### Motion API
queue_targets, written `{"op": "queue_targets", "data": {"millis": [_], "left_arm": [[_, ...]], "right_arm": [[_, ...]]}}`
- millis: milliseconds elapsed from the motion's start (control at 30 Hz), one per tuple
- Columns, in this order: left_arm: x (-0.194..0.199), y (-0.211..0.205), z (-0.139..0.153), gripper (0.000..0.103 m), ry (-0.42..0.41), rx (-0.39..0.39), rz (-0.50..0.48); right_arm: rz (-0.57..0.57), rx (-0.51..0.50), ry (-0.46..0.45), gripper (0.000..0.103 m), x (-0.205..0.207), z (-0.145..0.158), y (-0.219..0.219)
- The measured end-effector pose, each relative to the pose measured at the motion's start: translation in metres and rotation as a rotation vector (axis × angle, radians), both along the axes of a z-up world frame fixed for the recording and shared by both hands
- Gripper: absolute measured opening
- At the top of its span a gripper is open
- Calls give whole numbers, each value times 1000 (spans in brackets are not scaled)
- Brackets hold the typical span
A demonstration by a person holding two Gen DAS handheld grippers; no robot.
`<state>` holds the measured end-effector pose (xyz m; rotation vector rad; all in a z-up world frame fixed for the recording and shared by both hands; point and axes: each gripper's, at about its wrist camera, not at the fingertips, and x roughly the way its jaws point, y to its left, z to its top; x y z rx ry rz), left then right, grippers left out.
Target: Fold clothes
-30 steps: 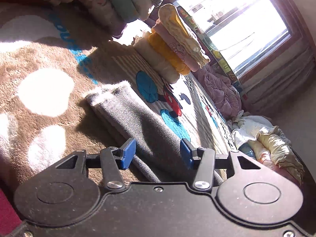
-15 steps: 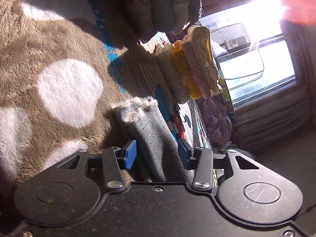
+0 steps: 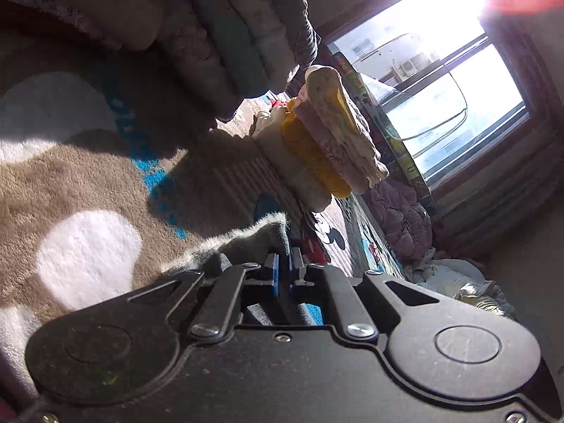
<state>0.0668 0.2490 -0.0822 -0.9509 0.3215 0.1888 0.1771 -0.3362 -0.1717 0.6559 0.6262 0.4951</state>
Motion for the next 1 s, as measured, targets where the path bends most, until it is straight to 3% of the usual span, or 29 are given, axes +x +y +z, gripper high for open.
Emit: {"op": "queue_targets", "data": {"millis": [133, 233, 433, 567, 667, 767, 867, 933, 1000], "left_arm": [[17, 5, 0, 3, 87, 54, 8], [19, 8, -30, 2, 190, -1, 8], [4, 14, -39, 6, 133, -50, -4], [7, 14, -43, 6, 139, -51, 3], [7, 17, -46, 6, 70, -137, -3], [8, 17, -42, 16, 55, -143, -1], [13, 15, -48, 17, 79, -158, 0], [19, 12, -48, 16, 88, -142, -2], [29, 8, -38, 2, 70, -119, -29]], "right_arm": [[21, -62, -31, 0, -2, 2, 6], [23, -60, -27, 0, -2, 2, 5], [31, -147, -58, 0, -10, 9, 12], [24, -135, -49, 0, -8, 9, 11], [16, -132, -44, 0, -7, 9, 13], [12, -123, -39, 0, -7, 8, 13], [15, -112, -37, 0, -7, 8, 11], [16, -105, -36, 0, -6, 7, 10], [17, -101, -35, 0, -6, 6, 9]]}}
